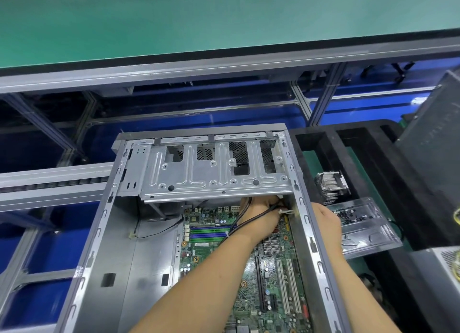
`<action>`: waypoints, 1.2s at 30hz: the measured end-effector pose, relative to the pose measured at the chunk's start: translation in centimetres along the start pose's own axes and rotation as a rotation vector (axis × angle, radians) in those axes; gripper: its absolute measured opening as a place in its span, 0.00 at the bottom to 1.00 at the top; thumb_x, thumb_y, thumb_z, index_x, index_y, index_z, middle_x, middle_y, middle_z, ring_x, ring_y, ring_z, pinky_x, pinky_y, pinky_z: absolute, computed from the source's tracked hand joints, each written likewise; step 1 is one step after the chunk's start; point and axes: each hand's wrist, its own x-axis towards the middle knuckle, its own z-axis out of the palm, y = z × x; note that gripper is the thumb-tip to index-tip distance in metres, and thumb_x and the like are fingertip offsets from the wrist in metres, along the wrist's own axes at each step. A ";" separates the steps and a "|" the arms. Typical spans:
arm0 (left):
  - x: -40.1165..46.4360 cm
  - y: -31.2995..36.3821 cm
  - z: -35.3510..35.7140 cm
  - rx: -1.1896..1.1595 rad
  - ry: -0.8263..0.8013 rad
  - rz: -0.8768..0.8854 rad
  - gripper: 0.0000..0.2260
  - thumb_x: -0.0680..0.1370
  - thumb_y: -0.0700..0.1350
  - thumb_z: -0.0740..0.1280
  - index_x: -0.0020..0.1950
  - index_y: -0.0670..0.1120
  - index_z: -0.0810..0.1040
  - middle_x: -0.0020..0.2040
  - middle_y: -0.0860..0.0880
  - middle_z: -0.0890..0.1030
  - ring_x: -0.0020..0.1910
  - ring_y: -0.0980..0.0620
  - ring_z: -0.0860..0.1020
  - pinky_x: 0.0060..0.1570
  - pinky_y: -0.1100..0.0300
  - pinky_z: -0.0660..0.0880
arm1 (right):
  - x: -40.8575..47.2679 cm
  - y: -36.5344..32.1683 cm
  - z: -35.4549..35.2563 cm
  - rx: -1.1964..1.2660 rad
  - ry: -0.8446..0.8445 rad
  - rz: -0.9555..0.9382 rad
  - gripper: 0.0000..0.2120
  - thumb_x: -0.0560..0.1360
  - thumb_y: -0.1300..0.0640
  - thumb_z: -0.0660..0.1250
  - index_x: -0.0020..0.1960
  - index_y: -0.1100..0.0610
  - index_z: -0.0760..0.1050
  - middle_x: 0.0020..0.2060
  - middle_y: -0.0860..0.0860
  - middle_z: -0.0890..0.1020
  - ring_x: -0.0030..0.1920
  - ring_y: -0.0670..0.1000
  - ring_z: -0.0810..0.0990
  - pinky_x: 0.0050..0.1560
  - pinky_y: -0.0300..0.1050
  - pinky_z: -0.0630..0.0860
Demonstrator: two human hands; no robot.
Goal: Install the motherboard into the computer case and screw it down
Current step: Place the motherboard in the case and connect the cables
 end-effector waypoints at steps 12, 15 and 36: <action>0.0 0.3 0.0 0.045 -0.006 0.020 0.07 0.75 0.44 0.65 0.40 0.53 0.80 0.34 0.51 0.78 0.37 0.46 0.79 0.32 0.57 0.75 | -0.1 -0.1 -0.2 -0.020 -0.009 -0.031 0.16 0.81 0.65 0.63 0.35 0.60 0.78 0.21 0.45 0.73 0.23 0.44 0.67 0.24 0.35 0.64; 0.2 0.5 0.2 0.079 0.001 0.046 0.07 0.76 0.44 0.64 0.41 0.52 0.80 0.40 0.49 0.80 0.45 0.41 0.79 0.45 0.49 0.79 | 0.0 -0.2 -0.1 -0.024 -0.003 -0.027 0.13 0.80 0.64 0.64 0.38 0.61 0.81 0.22 0.45 0.75 0.29 0.49 0.69 0.30 0.42 0.67; 0.0 0.1 0.1 0.173 0.087 0.090 0.12 0.72 0.49 0.66 0.29 0.58 0.70 0.33 0.56 0.73 0.42 0.45 0.77 0.43 0.56 0.75 | -1.6 -6.2 1.0 -0.421 -0.019 -0.316 0.11 0.80 0.51 0.62 0.40 0.50 0.76 0.33 0.42 0.78 0.36 0.38 0.75 0.36 0.39 0.66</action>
